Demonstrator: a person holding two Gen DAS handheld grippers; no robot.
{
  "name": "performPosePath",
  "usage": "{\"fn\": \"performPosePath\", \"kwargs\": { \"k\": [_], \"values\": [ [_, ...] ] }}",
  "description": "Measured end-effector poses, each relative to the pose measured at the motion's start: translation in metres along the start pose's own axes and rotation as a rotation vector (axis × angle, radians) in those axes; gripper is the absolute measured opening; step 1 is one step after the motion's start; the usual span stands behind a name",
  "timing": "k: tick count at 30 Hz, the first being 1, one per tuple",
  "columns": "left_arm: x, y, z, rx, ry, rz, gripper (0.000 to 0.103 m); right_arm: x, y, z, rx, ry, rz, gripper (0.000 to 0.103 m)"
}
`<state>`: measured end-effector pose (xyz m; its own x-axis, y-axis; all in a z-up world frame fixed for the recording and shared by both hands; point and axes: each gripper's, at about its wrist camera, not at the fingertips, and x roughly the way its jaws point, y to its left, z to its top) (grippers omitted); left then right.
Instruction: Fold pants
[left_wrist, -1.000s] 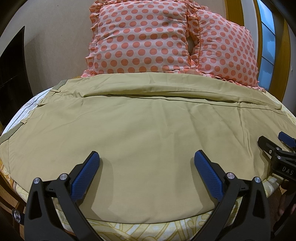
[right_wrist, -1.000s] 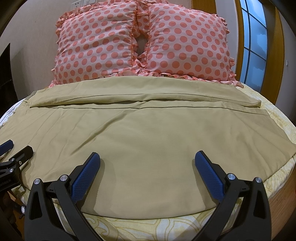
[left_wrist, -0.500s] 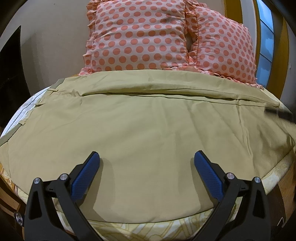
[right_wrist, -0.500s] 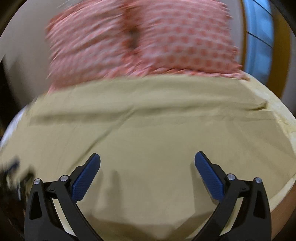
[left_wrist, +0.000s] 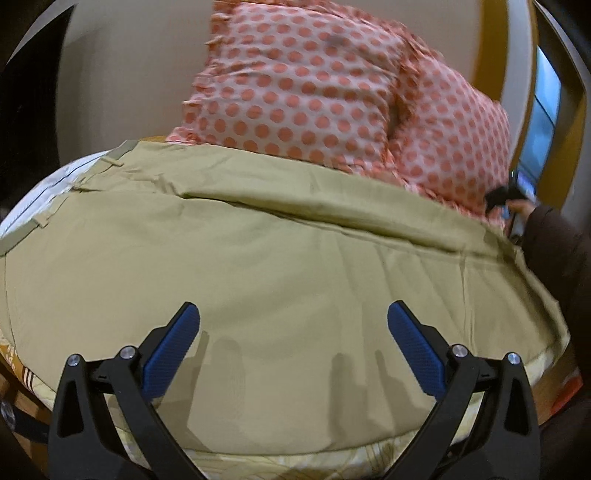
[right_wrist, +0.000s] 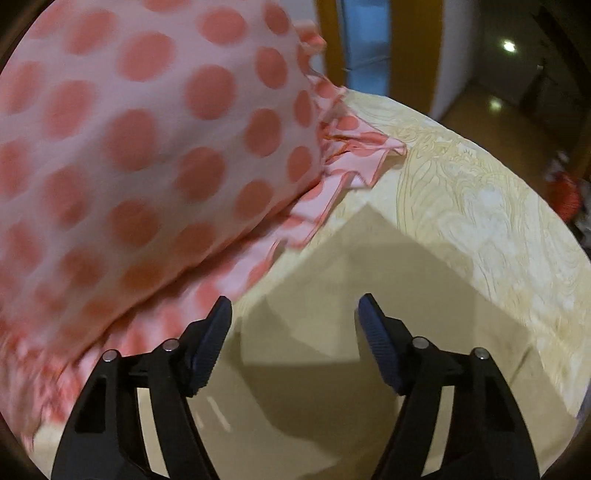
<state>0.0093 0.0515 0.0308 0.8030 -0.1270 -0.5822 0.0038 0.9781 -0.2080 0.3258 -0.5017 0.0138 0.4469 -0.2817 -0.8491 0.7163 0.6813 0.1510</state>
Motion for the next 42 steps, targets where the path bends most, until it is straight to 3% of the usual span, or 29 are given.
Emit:
{"fn": "performPosePath", "kwargs": {
  "k": [3, 5, 9, 12, 13, 15, 18, 21, 24, 28, 29, 31, 33, 35, 36, 37, 39, 42],
  "values": [
    [0.003, 0.009, 0.004, -0.048, -0.005, -0.005, 0.101, 0.025, 0.004, 0.011, -0.003, 0.023, -0.097, 0.071],
    [0.006, 0.013, 0.006, -0.068, 0.004, -0.002, 0.101, 0.027, 0.012, 0.005, -0.093, -0.028, -0.119, 0.057],
    [0.007, 0.017, 0.008, -0.096, -0.004, 0.005, 0.101, 0.023, -0.013, -0.003, -0.116, -0.073, 0.029, 0.012],
    [0.004, 0.018, 0.008, -0.100, -0.020, 0.009, 0.101, 0.023, -0.045, -0.006, -0.051, -0.073, 0.192, 0.005],
    [0.002, 0.018, 0.008, -0.101, -0.025, 0.011, 0.101, 0.020, -0.063, -0.008, 0.018, -0.066, 0.282, 0.004],
    [-0.004, 0.020, 0.009, -0.105, -0.040, 0.021, 0.101, 0.005, -0.090, -0.012, 0.095, -0.094, 0.432, 0.004],
    [-0.013, 0.025, 0.009, -0.113, -0.068, 0.035, 0.101, -0.050, -0.137, -0.040, 0.131, -0.175, 0.672, 0.004],
    [-0.020, 0.032, 0.014, -0.125, -0.081, 0.046, 0.101, -0.092, -0.187, -0.087, 0.188, -0.187, 0.808, 0.004],
    [-0.023, 0.039, 0.027, -0.139, -0.094, 0.049, 0.101, -0.115, -0.229, -0.147, 0.235, -0.154, 0.804, 0.004],
    [-0.020, 0.049, 0.056, -0.128, -0.111, 0.044, 0.101, -0.094, -0.245, -0.180, 0.291, -0.023, 0.776, 0.007],
    [-0.018, 0.051, 0.061, -0.127, -0.112, 0.048, 0.101, -0.093, -0.247, -0.183, 0.300, -0.008, 0.772, 0.012],
    [-0.009, 0.057, 0.077, -0.132, -0.099, 0.083, 0.101, -0.089, -0.250, -0.183, 0.326, 0.021, 0.752, 0.046],
    [0.001, 0.066, 0.091, -0.149, -0.077, 0.087, 0.101, -0.095, -0.251, -0.183, 0.320, -0.003, 0.745, 0.063],
    [0.015, 0.075, 0.104, -0.172, -0.041, 0.084, 0.101, -0.100, -0.249, -0.182, 0.295, -0.042, 0.718, 0.064],
    [0.025, 0.078, 0.110, -0.185, -0.018, 0.090, 0.101, -0.099, -0.250, -0.182, 0.293, -0.054, 0.705, 0.045],
    [0.036, 0.082, 0.118, -0.197, 0.002, 0.088, 0.101, -0.094, -0.249, -0.180, 0.283, -0.061, 0.688, 0.001],
    [0.057, 0.088, 0.132, -0.213, 0.046, 0.100, 0.101, -0.085, -0.250, -0.175, 0.290, -0.045, 0.731, 0.002],
    [0.096, 0.102, 0.155, -0.258, 0.117, 0.116, 0.101, -0.090, -0.258, -0.167, 0.320, -0.113, 0.809, 0.002]
  ]
}}
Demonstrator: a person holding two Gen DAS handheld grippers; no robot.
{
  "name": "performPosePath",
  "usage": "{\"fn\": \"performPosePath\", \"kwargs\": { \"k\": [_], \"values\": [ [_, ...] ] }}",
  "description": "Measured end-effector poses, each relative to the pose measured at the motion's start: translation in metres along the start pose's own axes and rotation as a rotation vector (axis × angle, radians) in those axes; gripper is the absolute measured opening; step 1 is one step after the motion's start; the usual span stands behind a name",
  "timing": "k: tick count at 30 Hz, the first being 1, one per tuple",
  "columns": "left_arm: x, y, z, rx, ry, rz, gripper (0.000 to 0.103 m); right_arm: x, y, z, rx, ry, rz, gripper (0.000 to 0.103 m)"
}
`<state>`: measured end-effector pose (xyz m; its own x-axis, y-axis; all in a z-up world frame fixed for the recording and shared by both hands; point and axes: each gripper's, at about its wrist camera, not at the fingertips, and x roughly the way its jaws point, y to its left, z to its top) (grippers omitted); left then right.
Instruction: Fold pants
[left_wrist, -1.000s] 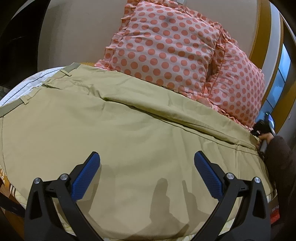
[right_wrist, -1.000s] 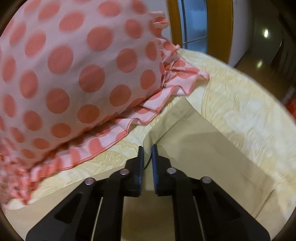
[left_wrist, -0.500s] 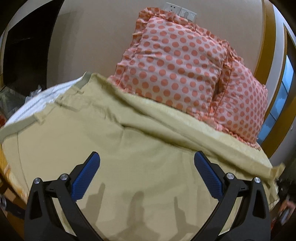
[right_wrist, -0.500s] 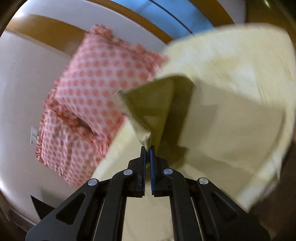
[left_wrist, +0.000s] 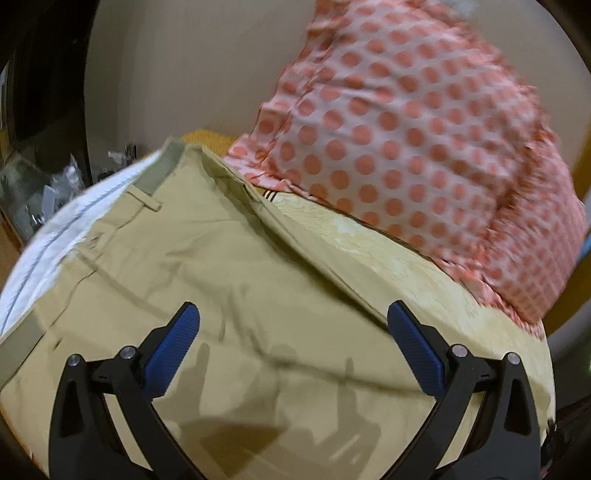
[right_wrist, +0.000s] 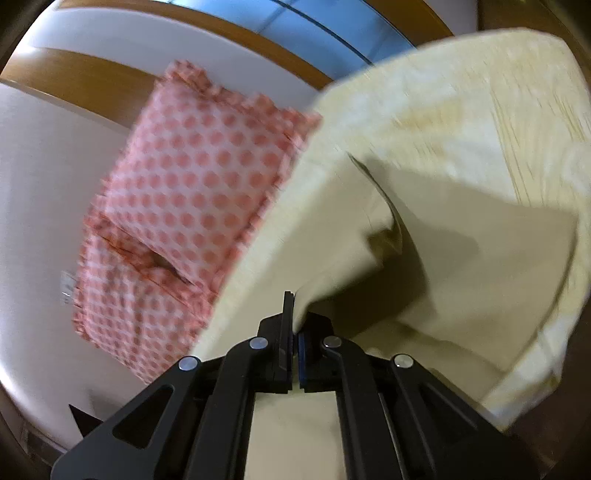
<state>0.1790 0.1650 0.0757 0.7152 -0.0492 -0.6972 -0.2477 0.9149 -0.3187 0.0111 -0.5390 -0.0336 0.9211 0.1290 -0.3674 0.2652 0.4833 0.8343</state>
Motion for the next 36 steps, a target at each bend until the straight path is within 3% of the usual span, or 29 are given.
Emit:
{"fn": "performPosePath", "kwargs": {
  "k": [3, 6, 7, 9, 10, 11, 12, 14, 16, 19, 21, 24, 31, 32, 33, 34, 36],
  "values": [
    [0.036, 0.007, 0.022, -0.083, 0.066, 0.029, 0.096, 0.003, 0.008, 0.008, -0.025, -0.011, 0.020, 0.002],
    [0.074, 0.010, 0.041, -0.136, 0.136, 0.062, 0.084, 0.009, 0.009, 0.014, -0.026, -0.012, 0.033, 0.002],
    [0.086, 0.010, 0.046, -0.138, 0.159, 0.078, 0.075, 0.011, 0.010, 0.015, -0.029, -0.012, 0.034, 0.002],
    [0.111, 0.011, 0.053, -0.139, 0.203, 0.093, 0.047, 0.012, 0.009, 0.015, -0.024, -0.012, 0.034, 0.002],
    [0.117, 0.013, 0.054, -0.143, 0.214, 0.091, 0.026, 0.015, 0.008, 0.017, -0.018, -0.010, 0.037, 0.002],
    [0.117, 0.013, 0.055, -0.150, 0.192, 0.096, 0.011, 0.017, 0.010, 0.018, -0.016, -0.011, 0.042, 0.002],
    [0.109, 0.015, 0.054, -0.168, 0.176, 0.051, 0.009, 0.017, 0.011, 0.021, -0.024, -0.014, 0.050, 0.002],
    [0.085, 0.017, 0.050, -0.155, 0.136, 0.032, 0.008, 0.014, 0.016, 0.026, -0.044, -0.028, 0.058, 0.002],
    [0.039, 0.021, 0.037, -0.118, 0.073, -0.002, 0.008, 0.003, 0.021, 0.032, -0.058, -0.055, 0.074, 0.002],
    [-0.044, 0.039, -0.005, -0.106, -0.010, -0.064, 0.008, -0.017, 0.022, 0.035, -0.077, -0.094, 0.075, 0.002],
    [-0.087, 0.051, -0.043, -0.091, -0.034, -0.065, 0.008, -0.031, 0.015, 0.034, -0.079, -0.108, 0.061, 0.002],
    [-0.122, 0.072, -0.100, -0.118, -0.028, -0.056, 0.008, -0.042, 0.001, 0.028, -0.063, -0.112, 0.024, 0.002],
    [-0.118, 0.105, -0.180, -0.201, 0.020, -0.031, 0.011, -0.054, -0.040, 0.009, -0.026, -0.093, -0.096, 0.003],
    [-0.121, 0.104, -0.184, -0.199, -0.012, -0.039, 0.012, -0.056, -0.041, 0.008, -0.033, -0.087, -0.110, 0.007],
    [-0.125, 0.103, -0.187, -0.192, -0.033, -0.034, 0.012, -0.059, -0.042, 0.008, -0.035, -0.088, -0.124, 0.022],
    [-0.129, 0.101, -0.190, -0.182, -0.051, -0.033, 0.014, -0.066, -0.043, 0.008, -0.034, -0.109, -0.154, 0.051],
    [-0.133, 0.100, -0.194, -0.171, -0.078, -0.051, 0.028, -0.084, -0.044, 0.009, -0.046, -0.199, -0.174, 0.077]
  ]
}}
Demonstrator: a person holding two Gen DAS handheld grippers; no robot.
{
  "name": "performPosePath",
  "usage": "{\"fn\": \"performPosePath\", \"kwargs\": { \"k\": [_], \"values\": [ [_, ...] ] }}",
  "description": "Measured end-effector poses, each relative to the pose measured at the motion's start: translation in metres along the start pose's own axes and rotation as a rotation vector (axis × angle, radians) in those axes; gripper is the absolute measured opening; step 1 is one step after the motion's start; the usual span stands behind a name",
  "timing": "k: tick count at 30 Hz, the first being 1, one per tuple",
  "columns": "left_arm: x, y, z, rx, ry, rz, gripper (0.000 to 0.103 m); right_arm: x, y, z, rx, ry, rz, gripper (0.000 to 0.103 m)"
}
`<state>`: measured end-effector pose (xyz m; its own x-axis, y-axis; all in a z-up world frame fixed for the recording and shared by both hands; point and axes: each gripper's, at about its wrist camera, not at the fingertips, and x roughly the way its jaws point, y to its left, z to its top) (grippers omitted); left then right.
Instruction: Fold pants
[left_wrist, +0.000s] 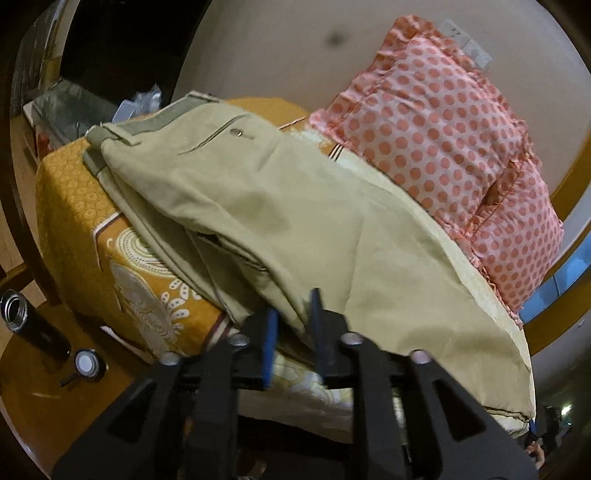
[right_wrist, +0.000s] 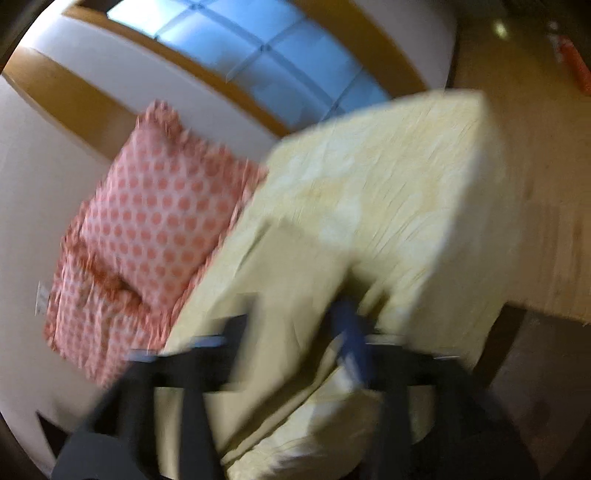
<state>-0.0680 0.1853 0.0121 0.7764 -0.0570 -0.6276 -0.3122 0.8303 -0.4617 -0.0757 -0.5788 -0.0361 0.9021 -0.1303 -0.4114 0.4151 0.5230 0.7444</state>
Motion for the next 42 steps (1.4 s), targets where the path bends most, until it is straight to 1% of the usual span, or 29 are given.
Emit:
{"fn": "performPosePath", "kwargs": {
  "k": [1, 2, 3, 5, 7, 8, 9, 12, 14, 15, 17, 18, 19, 21, 23, 25, 28, 30, 31, 32, 33, 35, 36, 37, 38, 39, 40, 41, 42],
  "values": [
    [-0.001, -0.002, -0.001, 0.006, -0.007, -0.019, 0.038, -0.013, -0.002, 0.001, -0.023, -0.093, -0.032, 0.077],
    [0.000, -0.005, -0.001, 0.013, -0.015, -0.033, 0.045, -0.017, -0.002, 0.002, -0.045, -0.126, -0.052, 0.077],
    [-0.001, -0.008, -0.003, 0.025, -0.024, -0.038, 0.048, -0.018, -0.002, 0.003, -0.074, -0.145, -0.076, 0.076],
    [0.000, -0.013, -0.003, 0.040, -0.030, -0.041, 0.057, -0.010, -0.005, 0.003, -0.111, -0.129, -0.117, 0.068],
    [0.001, -0.017, -0.004, 0.049, -0.038, -0.041, 0.060, 0.002, -0.011, -0.002, -0.118, -0.087, -0.117, 0.060],
    [0.001, -0.017, -0.005, 0.049, -0.041, -0.043, 0.061, 0.002, -0.009, -0.006, -0.145, -0.112, -0.129, 0.058],
    [0.001, -0.017, -0.005, 0.050, -0.044, -0.045, 0.061, 0.001, -0.005, -0.010, -0.172, -0.115, -0.142, 0.051],
    [-0.001, -0.017, -0.006, 0.045, -0.054, -0.060, 0.065, 0.002, 0.004, -0.026, -0.217, -0.094, -0.118, 0.041],
    [-0.002, -0.016, -0.007, 0.042, -0.061, -0.069, 0.069, 0.000, 0.007, -0.037, -0.215, -0.070, -0.074, 0.033],
    [-0.002, -0.016, -0.007, 0.039, -0.066, -0.074, 0.070, 0.001, 0.008, -0.042, -0.206, -0.054, -0.047, 0.031],
    [-0.003, -0.016, -0.007, 0.036, -0.072, -0.078, 0.072, 0.002, 0.015, -0.052, -0.233, -0.064, -0.034, 0.029],
    [-0.003, -0.015, -0.008, 0.036, -0.075, -0.084, 0.072, 0.005, 0.018, -0.054, -0.255, -0.063, -0.039, 0.023],
    [-0.005, -0.014, -0.008, 0.036, -0.078, -0.087, 0.072, 0.008, 0.023, -0.056, -0.286, -0.076, -0.057, 0.006],
    [-0.011, -0.009, -0.007, 0.024, -0.099, -0.086, 0.075, 0.014, 0.030, -0.055, -0.318, -0.084, -0.059, 0.005],
    [-0.020, 0.000, -0.005, -0.001, -0.138, -0.074, 0.082, 0.014, 0.045, -0.051, -0.346, -0.102, -0.038, 0.005],
    [-0.029, 0.015, -0.001, -0.055, -0.185, -0.061, 0.084, 0.017, 0.075, -0.048, -0.380, -0.100, 0.035, 0.005],
    [-0.031, 0.032, 0.003, -0.112, -0.192, -0.033, 0.086, 0.022, 0.141, -0.064, -0.477, -0.049, 0.210, 0.005],
    [-0.031, 0.038, 0.004, -0.126, -0.195, -0.023, 0.087, 0.026, 0.202, -0.100, -0.577, 0.044, 0.386, 0.005],
    [-0.030, 0.040, 0.005, -0.125, -0.195, -0.017, 0.088, 0.026, 0.221, -0.117, -0.611, 0.083, 0.446, 0.005],
    [-0.030, 0.041, 0.006, -0.122, -0.195, -0.014, 0.089, 0.027, 0.242, -0.138, -0.651, 0.137, 0.514, 0.005],
    [-0.029, 0.041, 0.007, -0.119, -0.196, -0.015, 0.090, 0.029, 0.267, -0.171, -0.705, 0.217, 0.596, 0.005],
    [-0.029, 0.042, 0.008, -0.117, -0.200, -0.009, 0.093, 0.033, 0.292, -0.219, -0.779, 0.348, 0.681, 0.005],
    [-0.029, 0.042, 0.008, -0.115, -0.200, -0.010, 0.094, 0.035, 0.302, -0.247, -0.829, 0.421, 0.702, 0.005],
    [-0.029, 0.041, 0.007, -0.120, -0.199, -0.006, 0.095, 0.039, 0.310, -0.285, -0.919, 0.533, 0.707, 0.005],
    [-0.028, 0.042, 0.008, -0.120, -0.196, -0.008, 0.097, 0.042, 0.314, -0.312, -0.995, 0.620, 0.697, 0.007],
    [-0.025, 0.044, 0.010, -0.123, -0.189, -0.008, 0.097, 0.043, 0.314, -0.342, -1.085, 0.711, 0.666, 0.017],
    [-0.023, 0.046, 0.012, -0.129, -0.179, -0.008, 0.098, 0.042, 0.311, -0.355, -1.121, 0.746, 0.651, 0.033],
    [-0.021, 0.047, 0.013, -0.135, -0.172, -0.007, 0.098, 0.038, 0.307, -0.363, -1.146, 0.754, 0.647, 0.043],
    [-0.018, 0.050, 0.015, -0.146, -0.163, -0.005, 0.098, 0.033, 0.303, -0.363, -1.146, 0.746, 0.669, 0.066]
  ]
}}
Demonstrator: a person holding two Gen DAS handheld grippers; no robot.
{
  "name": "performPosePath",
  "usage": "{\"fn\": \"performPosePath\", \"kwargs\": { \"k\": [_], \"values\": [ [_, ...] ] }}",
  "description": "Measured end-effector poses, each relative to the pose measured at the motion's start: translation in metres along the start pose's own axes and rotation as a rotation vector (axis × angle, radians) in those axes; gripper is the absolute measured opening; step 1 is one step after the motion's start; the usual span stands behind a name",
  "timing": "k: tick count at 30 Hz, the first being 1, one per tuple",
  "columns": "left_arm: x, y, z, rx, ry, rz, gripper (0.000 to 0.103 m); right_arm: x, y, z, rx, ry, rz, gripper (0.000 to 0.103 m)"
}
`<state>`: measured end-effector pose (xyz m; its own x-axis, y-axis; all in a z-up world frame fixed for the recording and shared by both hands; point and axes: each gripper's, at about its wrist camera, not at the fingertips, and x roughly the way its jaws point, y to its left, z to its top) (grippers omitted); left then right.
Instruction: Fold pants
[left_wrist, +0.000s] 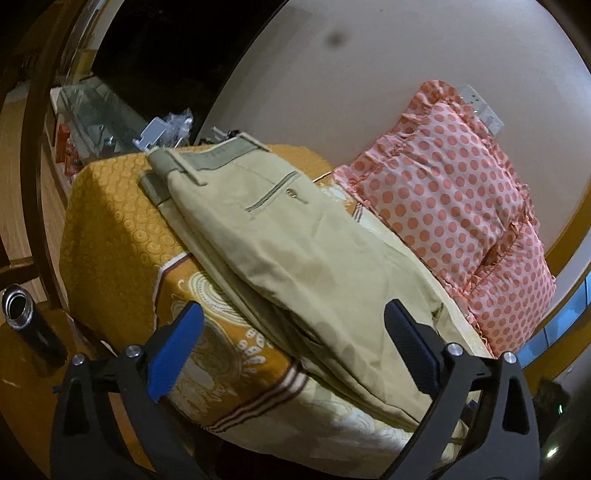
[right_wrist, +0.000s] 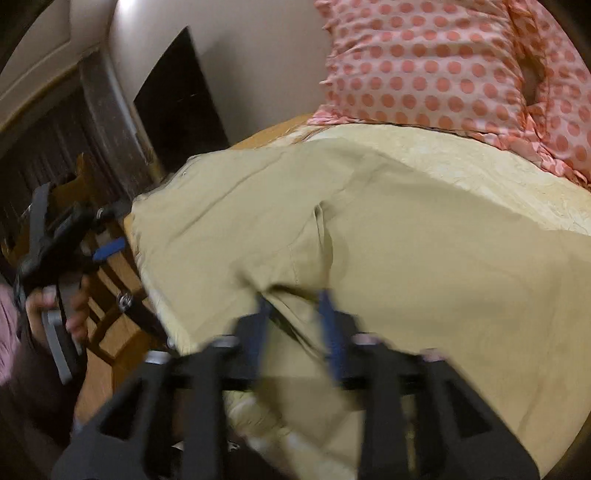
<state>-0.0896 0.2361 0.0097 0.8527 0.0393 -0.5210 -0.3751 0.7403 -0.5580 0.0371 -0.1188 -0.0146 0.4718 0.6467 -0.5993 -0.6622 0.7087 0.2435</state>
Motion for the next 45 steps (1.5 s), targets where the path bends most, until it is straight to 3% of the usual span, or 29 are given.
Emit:
{"fn": "performPosePath", "kwargs": {
  "k": [1, 2, 7, 11, 14, 16, 18, 28, 30, 31, 32, 33, 35, 38, 41, 45],
  "values": [
    [0.003, 0.003, 0.001, -0.010, 0.007, 0.001, 0.098, -0.009, 0.001, -0.003, 0.001, -0.033, 0.020, 0.087],
    [0.005, 0.005, 0.003, -0.021, 0.013, 0.003, 0.099, -0.021, 0.001, -0.004, 0.006, -0.076, 0.023, 0.092],
    [0.013, 0.018, 0.013, -0.080, 0.011, 0.043, 0.100, -0.065, -0.020, 0.000, 0.073, -0.197, 0.003, 0.093],
    [0.004, 0.023, 0.025, -0.114, -0.031, 0.056, 0.099, -0.076, -0.036, -0.007, 0.163, -0.218, 0.009, 0.093],
    [-0.007, 0.015, 0.037, -0.062, -0.077, 0.019, 0.099, -0.074, -0.044, -0.011, 0.190, -0.213, 0.011, 0.093],
    [0.002, 0.018, 0.045, -0.067, -0.027, -0.004, 0.099, -0.071, -0.046, -0.012, 0.196, -0.206, 0.017, 0.093],
    [0.016, 0.031, 0.049, -0.143, 0.048, -0.045, 0.099, -0.067, -0.047, -0.012, 0.198, -0.199, 0.021, 0.093],
    [0.042, 0.034, 0.065, -0.224, 0.078, -0.045, 0.098, -0.069, -0.053, -0.013, 0.215, -0.218, 0.047, 0.093],
    [0.045, 0.038, 0.070, -0.259, 0.080, -0.026, 0.089, -0.071, -0.053, -0.015, 0.218, -0.223, 0.053, 0.093],
    [0.049, 0.039, 0.071, -0.276, 0.090, -0.007, 0.066, -0.072, -0.054, -0.016, 0.219, -0.226, 0.053, 0.093],
    [0.056, 0.041, 0.072, -0.293, 0.113, 0.032, 0.034, -0.074, -0.054, -0.017, 0.221, -0.232, 0.053, 0.093],
    [0.059, 0.041, 0.073, -0.289, 0.122, 0.069, 0.024, -0.077, -0.056, -0.018, 0.223, -0.238, 0.051, 0.093],
    [0.063, 0.026, 0.077, -0.183, 0.125, 0.147, 0.014, -0.086, -0.063, -0.020, 0.236, -0.263, 0.043, 0.093],
    [0.055, -0.014, 0.082, 0.000, 0.067, 0.203, 0.011, -0.100, -0.076, -0.024, 0.260, -0.298, 0.019, 0.093],
    [0.038, -0.088, 0.083, 0.235, -0.012, 0.132, 0.009, -0.120, -0.095, -0.030, 0.300, -0.347, -0.020, 0.093],
    [0.022, -0.213, 0.039, 0.588, -0.055, -0.061, 0.009, -0.149, -0.123, -0.039, 0.377, -0.417, -0.078, 0.093]
  ]
}}
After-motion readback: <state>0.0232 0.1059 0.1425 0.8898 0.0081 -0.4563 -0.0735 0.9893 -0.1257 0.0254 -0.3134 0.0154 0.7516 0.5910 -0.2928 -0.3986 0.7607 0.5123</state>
